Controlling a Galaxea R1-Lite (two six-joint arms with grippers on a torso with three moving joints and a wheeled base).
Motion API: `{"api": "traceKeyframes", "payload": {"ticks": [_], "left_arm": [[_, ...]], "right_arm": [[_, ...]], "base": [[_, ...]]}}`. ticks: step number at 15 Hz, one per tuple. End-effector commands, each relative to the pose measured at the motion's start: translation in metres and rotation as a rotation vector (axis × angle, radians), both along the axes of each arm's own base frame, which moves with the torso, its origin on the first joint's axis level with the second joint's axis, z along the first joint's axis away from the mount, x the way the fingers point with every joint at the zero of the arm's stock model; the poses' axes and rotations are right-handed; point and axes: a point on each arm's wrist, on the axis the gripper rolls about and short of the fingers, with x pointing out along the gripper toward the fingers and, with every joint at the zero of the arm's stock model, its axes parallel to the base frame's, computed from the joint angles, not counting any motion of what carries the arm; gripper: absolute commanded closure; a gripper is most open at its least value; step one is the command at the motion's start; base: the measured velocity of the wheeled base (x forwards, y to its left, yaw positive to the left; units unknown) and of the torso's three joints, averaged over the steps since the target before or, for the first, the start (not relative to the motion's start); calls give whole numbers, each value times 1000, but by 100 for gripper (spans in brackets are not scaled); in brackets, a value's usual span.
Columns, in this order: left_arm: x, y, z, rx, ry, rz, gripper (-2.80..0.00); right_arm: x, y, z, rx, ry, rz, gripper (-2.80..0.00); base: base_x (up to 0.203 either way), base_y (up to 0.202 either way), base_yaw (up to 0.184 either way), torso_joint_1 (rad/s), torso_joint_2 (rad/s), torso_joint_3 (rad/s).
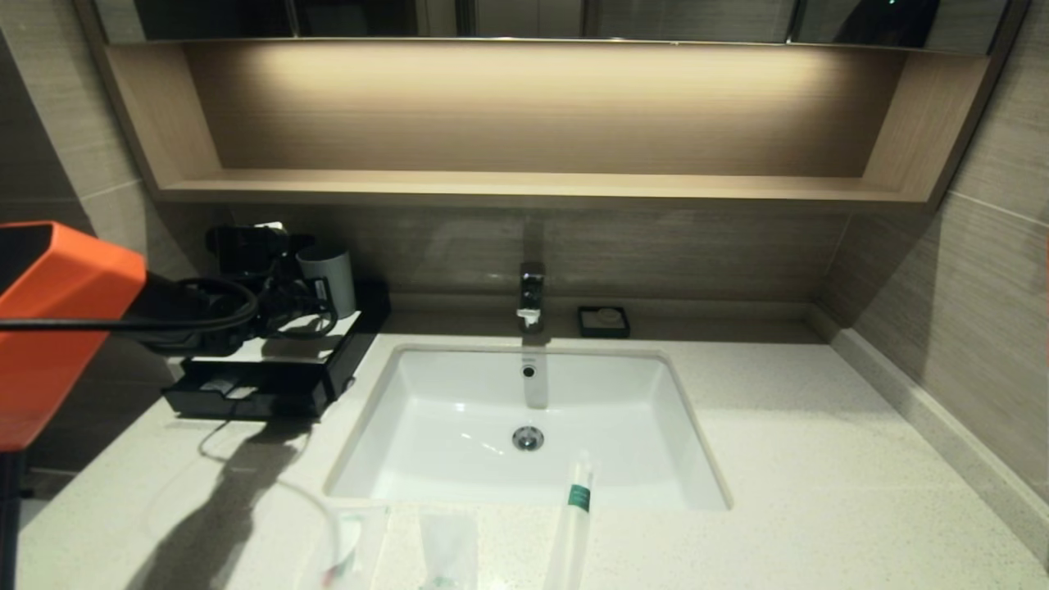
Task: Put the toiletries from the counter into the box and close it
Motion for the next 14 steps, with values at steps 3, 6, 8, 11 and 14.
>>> {"api": "traceKeyframes", "payload": {"ticks": [3,6,8,11,14], "left_arm": [[9,0,-7,-2,-3,1,0],[10,0,-8,-2,-2,1,0],[13,0,-6,-2,-14,1,0],[16,0,-5,-2,-24,1,0],[19,-3,-8,-3,-21,-5,0]], "right_arm": [[0,0,0,0,1,0,0],[0,0,0,0,0,0,0],[0,0,0,0,0,0,0],[0,0,0,0,1,0,0],[0,0,0,0,1,0,0]], "base": [[0,0,0,0,0,0],[0,0,0,0,0,0],[0,0,0,0,0,0],[0,0,0,0,0,0],[0,0,0,0,0,0]]}}
